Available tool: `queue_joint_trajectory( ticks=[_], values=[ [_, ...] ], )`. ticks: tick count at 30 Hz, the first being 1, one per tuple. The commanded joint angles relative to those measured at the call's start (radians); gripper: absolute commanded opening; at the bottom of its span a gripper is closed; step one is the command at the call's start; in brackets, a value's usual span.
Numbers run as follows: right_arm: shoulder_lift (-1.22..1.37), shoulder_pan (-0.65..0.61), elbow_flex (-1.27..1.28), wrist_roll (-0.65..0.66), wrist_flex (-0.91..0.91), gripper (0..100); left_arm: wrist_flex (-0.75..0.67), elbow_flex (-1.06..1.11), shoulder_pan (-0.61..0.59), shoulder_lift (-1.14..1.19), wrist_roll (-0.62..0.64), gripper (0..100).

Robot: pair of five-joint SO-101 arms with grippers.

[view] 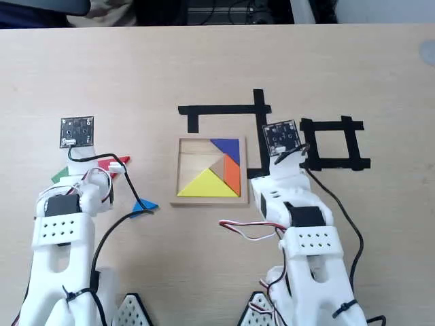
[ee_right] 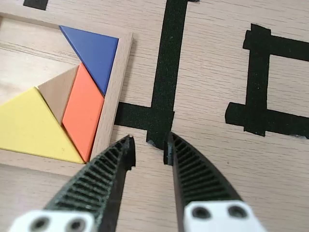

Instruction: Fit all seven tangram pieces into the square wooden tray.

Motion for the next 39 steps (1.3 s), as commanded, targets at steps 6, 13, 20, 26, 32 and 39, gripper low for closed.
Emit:
queue_joint_trajectory(
  ticks=[6, 13, 20, 26, 32, 39],
  values=[
    [-0.019, -0.011, -0.022, -0.011, -0.014, 12.0, 0.005, -0.005, 0.012, -0.018, 0.009, 3],
    [-0.019, -0.011, -0.022, -0.011, -0.014, 12.0, 0.005, -0.005, 0.012, -0.018, 0.009, 3],
    [-0.019, -0.011, -0.022, -0.011, -0.012, 12.0, 0.011, 0.002, 0.001, -0.028, 0.104, 3],
    [-0.019, -0.023, -0.021, -0.006, -0.012, 12.0, 0.127, -0.110, -0.128, -0.031, 0.143, 4],
    [-0.019, -0.058, -0.015, -0.005, -0.009, 12.0, 0.129, -0.113, -0.157, -0.020, 0.192, 16],
    [-0.021, -0.046, -0.240, -0.011, 0.226, 12.5, 0.107, -0.079, -0.159, -0.020, 0.201, 19]
  ],
)
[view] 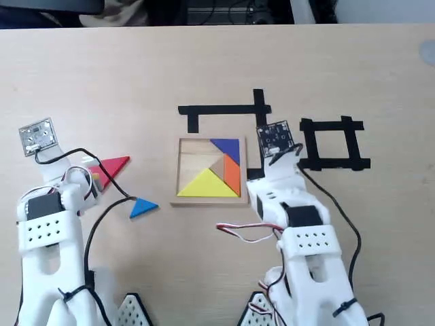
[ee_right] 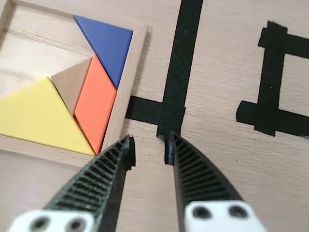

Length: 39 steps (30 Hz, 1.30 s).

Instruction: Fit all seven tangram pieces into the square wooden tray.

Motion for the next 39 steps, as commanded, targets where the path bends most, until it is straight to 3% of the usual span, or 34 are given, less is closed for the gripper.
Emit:
queue_joint_trajectory(
  ticks=[1, 4, 8, 10, 12, 13, 17, 18, 21, 25, 27, 28, 33, 39],
  values=[
    [-0.021, -0.005, -0.266, -0.011, 0.229, 13.1, -0.044, 0.012, -0.015, -0.008, 0.014, 19],
    [-0.021, -0.049, -0.412, -0.023, 0.384, 20.1, -0.103, 0.067, -0.019, -0.008, 0.008, 19],
    [-0.021, -0.137, -0.458, -0.018, 0.433, 29.2, -0.107, 0.071, -0.019, -0.009, 0.008, 19],
    [-0.021, -0.166, -0.456, -0.011, 0.436, 22.3, -0.107, 0.071, -0.019, -0.008, 0.008, 19],
    [-0.021, -0.176, -0.458, 0.018, 0.423, 3.5, -0.107, 0.071, -0.021, -0.011, 0.006, 19],
    [-0.021, -0.176, -0.460, 0.028, 0.411, 0.8, -0.106, 0.071, -0.030, -0.012, 0.006, 19],
    [-0.019, -0.170, -0.455, 0.003, 0.408, 22.7, -0.112, 0.070, -0.053, -0.009, 0.006, 19],
    [-0.019, -0.170, -0.453, 0.003, 0.411, 22.3, -0.112, 0.070, -0.053, -0.009, 0.006, 19],
    [-0.019, -0.160, -0.456, 0.005, 0.390, 0.0, -0.112, 0.070, -0.053, -0.009, 0.006, 19],
    [-0.016, -0.133, -0.452, -0.003, 0.384, 16.4, -0.112, 0.070, -0.056, -0.009, 0.006, 19],
    [-0.019, -0.133, -0.438, 0.005, 0.376, 2.8, -0.107, 0.070, -0.058, -0.009, 0.006, 19],
    [-0.019, -0.137, -0.433, 0.003, 0.365, 0.8, -0.106, 0.070, -0.059, -0.011, 0.006, 19],
    [-0.015, -0.140, -0.341, -0.003, 0.213, 17.1, -0.025, -0.021, -0.217, -0.008, -0.032, 19],
    [-0.013, -0.238, -0.254, -0.002, 0.094, 18.1, 0.081, -0.136, -0.331, -0.006, -0.144, 19]
  ],
)
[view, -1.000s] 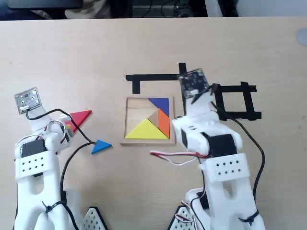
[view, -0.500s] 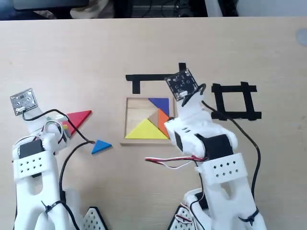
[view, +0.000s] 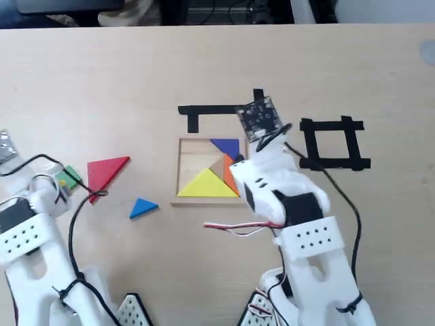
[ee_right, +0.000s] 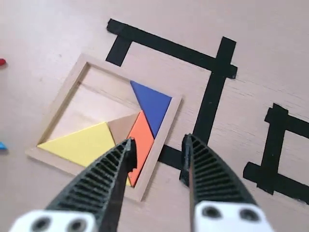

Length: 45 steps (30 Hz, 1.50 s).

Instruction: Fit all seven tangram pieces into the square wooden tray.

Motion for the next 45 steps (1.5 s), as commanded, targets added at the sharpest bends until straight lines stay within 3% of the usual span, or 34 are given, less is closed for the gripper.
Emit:
queue_joint_trajectory(
  ticks=[1, 5, 8, 11, 14, 18, 23, 24, 27, 29, 34, 37, 45],
  values=[
    [-0.012, -0.092, 0.019, -0.012, -0.041, 18.1, 0.021, -0.085, -0.050, -0.006, -0.072, 19],
    [-0.012, -0.199, 0.081, -0.012, -0.046, 18.1, 0.026, -0.131, -0.030, -0.006, -0.265, 19],
    [-0.012, -0.213, 0.134, -0.012, -0.104, 18.1, 0.058, -0.176, 0.030, 0.020, -0.552, 19],
    [-0.012, -0.210, 0.191, -0.009, -0.176, 18.1, 0.189, -0.269, 0.059, 0.115, -0.844, 20],
    [-0.013, -0.210, 0.206, -0.011, -0.193, 18.1, 0.272, -0.424, 0.038, 0.255, -1.016, 22],
    [-0.013, -0.210, 0.213, -0.009, -0.192, 18.1, 0.264, -0.591, 0.035, 0.468, -1.071, 22],
    [-0.013, -0.210, 0.214, -0.006, -0.192, 18.1, 0.167, -0.676, 0.041, 0.608, -0.922, 22],
    [-0.012, -0.210, 0.214, -0.006, -0.192, 18.1, 0.178, -0.677, 0.036, 0.615, -0.957, 23],
    [-0.012, -0.210, 0.216, -0.006, -0.190, 18.1, 0.278, -0.677, 0.031, 0.618, -1.306, 25],
    [-0.012, -0.210, 0.220, -0.005, -0.190, 18.1, 0.305, -0.676, 0.036, 0.632, -1.396, 26],
    [-0.013, -0.210, 0.225, -0.005, -0.190, 18.1, 0.195, -0.688, 0.058, 0.790, -1.384, 26],
    [-0.012, -0.210, 0.225, -0.005, -0.190, 18.1, 0.132, -0.734, 0.067, 0.913, -1.306, 26],
    [-0.012, -0.210, 0.225, -0.005, -0.195, 18.1, 0.123, -0.938, 0.104, 1.138, -1.247, 30]
  ],
)
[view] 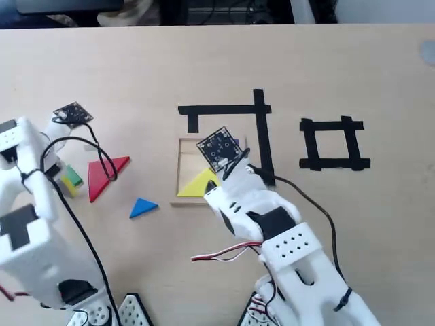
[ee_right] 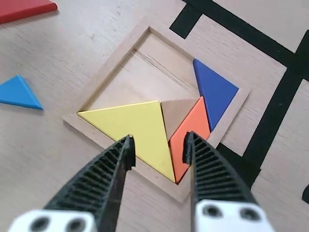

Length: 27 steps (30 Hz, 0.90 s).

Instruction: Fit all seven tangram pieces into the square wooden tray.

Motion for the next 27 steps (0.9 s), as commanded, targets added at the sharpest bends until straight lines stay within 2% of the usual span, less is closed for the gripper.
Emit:
queue_joint_trajectory(
  ticks=[1, 8, 27],
  values=[
    [-0.012, -0.014, -0.005, -0.005, -0.021, 18.1, -0.011, -0.119, 0.013, 0.051, 0.018, 30],
    [-0.012, -0.014, -0.005, -0.005, -0.023, 18.1, -0.005, -0.278, 0.005, 0.183, 0.008, 30],
    [-0.012, -0.014, -0.005, -0.005, -0.023, 18.1, 0.046, -0.348, 0.010, 0.328, -0.051, 31]
  ],
)
